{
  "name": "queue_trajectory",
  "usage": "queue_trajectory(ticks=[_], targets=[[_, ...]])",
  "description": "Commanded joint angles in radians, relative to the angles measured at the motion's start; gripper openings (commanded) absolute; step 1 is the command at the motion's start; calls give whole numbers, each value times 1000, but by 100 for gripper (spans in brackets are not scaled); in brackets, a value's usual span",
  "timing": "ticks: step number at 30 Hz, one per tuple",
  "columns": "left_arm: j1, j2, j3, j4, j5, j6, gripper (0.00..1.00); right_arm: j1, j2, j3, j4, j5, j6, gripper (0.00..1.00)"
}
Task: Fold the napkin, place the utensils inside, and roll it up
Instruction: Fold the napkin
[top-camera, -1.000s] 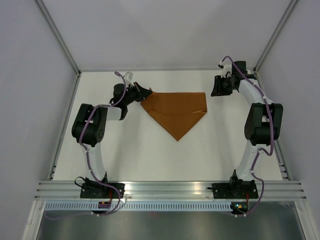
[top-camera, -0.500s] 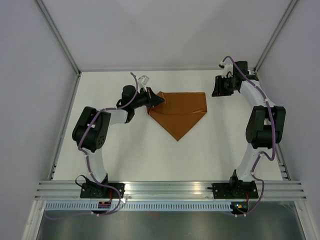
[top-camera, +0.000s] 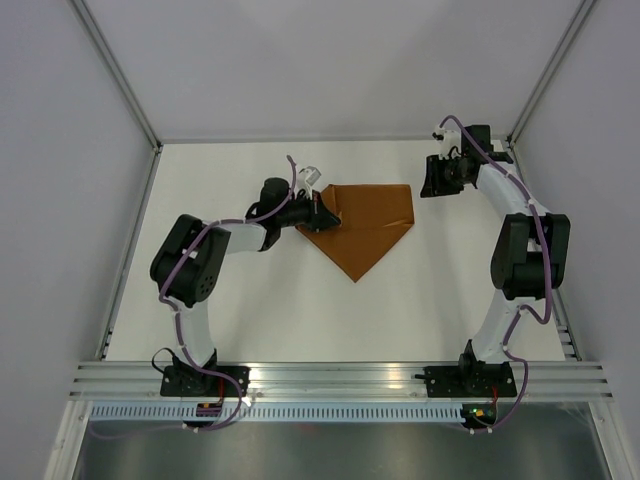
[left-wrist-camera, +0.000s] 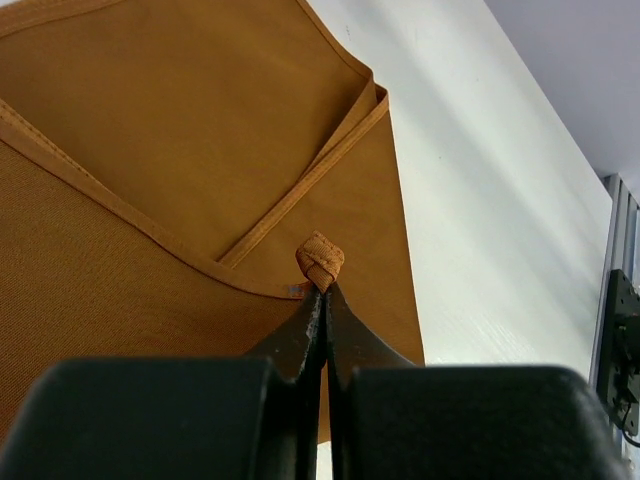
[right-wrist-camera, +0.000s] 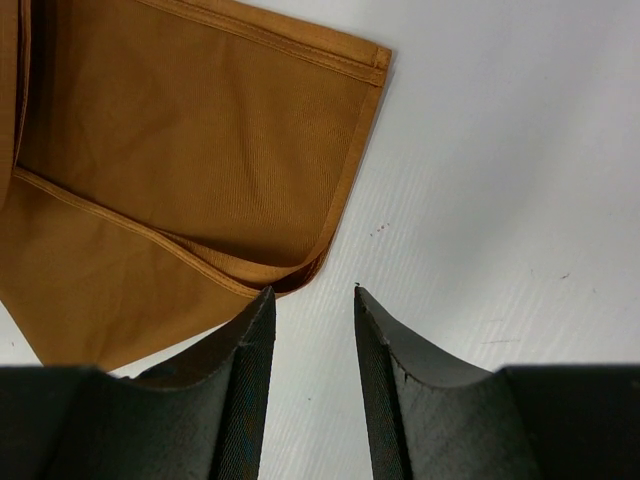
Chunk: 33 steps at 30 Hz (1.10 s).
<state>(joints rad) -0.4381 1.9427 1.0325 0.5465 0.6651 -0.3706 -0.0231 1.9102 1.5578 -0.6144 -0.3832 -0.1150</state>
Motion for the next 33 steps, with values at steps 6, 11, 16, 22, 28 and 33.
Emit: queue_trajectory(ticks=[6,11,16,22,28,33], targets=[[-45,-5,0,-33,33,93,2,17,-62,-7,-5,24,-23,43],[-70,15,8,-63,40,105,3,43,-71,-13,-10,33,-31,43],[-88,32,6,-82,36,107,4,58,-76,-22,-15,43,-35,43],[-100,41,-3,-100,34,107,6,80,-83,-33,-18,58,-40,43],[-108,29,-25,-103,42,114,9,94,-85,-38,-19,69,-46,43],[-111,18,-51,-88,45,116,13,107,-83,-41,-25,76,-49,43]])
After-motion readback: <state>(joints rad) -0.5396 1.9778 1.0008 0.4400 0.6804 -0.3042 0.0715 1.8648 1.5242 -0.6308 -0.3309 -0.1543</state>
